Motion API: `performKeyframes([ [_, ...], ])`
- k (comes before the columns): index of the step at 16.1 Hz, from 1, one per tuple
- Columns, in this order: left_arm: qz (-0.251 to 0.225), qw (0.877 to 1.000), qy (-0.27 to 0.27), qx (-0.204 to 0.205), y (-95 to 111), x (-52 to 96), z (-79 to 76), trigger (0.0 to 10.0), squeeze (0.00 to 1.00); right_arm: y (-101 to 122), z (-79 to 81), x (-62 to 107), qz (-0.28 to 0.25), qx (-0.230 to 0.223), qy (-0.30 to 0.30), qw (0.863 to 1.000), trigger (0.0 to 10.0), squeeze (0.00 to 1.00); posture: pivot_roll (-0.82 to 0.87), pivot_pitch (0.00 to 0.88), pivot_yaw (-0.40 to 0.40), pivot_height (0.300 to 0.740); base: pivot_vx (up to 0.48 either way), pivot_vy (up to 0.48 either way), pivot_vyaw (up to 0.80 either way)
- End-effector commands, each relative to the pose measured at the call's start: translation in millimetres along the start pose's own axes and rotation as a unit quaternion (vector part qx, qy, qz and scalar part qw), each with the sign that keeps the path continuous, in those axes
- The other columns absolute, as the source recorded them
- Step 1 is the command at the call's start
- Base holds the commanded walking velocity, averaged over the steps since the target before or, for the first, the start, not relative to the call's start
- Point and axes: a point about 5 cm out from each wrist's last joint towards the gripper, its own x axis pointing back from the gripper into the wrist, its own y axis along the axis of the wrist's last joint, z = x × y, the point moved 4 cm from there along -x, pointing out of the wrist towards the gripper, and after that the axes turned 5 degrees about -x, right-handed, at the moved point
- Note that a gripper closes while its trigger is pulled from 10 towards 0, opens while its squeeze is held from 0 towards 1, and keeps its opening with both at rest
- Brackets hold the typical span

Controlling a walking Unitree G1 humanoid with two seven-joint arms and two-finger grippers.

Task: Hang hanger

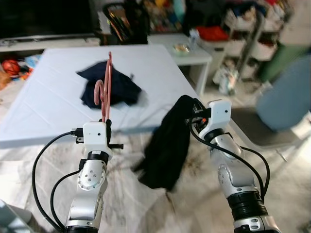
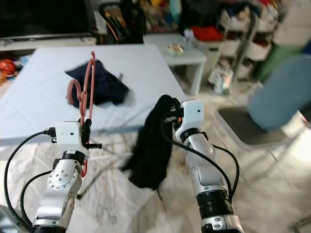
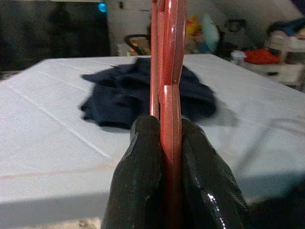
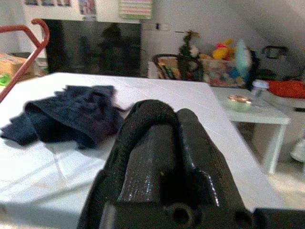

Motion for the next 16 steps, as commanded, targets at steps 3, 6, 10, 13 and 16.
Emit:
performKeyframes([
  [3,-0.006,1.000,0.017,0.001,4.7,-4.5,5.7,10.0,0.00,14.2,7.4,-5.9,-0.028,0.002,0.014,1.000,10.0,0.00,-0.04,0.000,-0.059,0.740,0.420,0.091,0.00],
  [6,-0.005,1.000,0.015,-0.001,4.0,-4.0,2.2,10.0,0.00,13.4,7.0,-5.4,-0.027,0.004,0.015,1.000,10.0,0.00,-0.04,0.000,-0.061,0.740,0.338,0.341,0.00],
  [10,-0.005,1.000,0.029,-0.008,4.6,-4.3,7.4,10.0,0.00,9.1,5.1,-0.4,-0.019,0.011,0.022,1.000,10.0,0.00,-0.04,0.000,-0.068,0.740,0.328,0.351,0.00],
  [13,0.002,0.999,0.046,-0.014,2.8,-3.8,11.2,10.0,0.00,9.0,1.3,-0.3,-0.017,0.014,0.019,1.000,10.0,0.00,-0.04,0.000,-0.068,0.740,0.089,0.425,0.00],
  [16,-0.005,0.999,0.041,-0.025,4.0,-3.0,7.0,10.0,0.00,9.3,3.3,-1.5,-0.017,0.018,0.023,0.999,10.0,0.00,-0.04,0.000,-0.070,0.740,0.000,0.121,0.00],
])
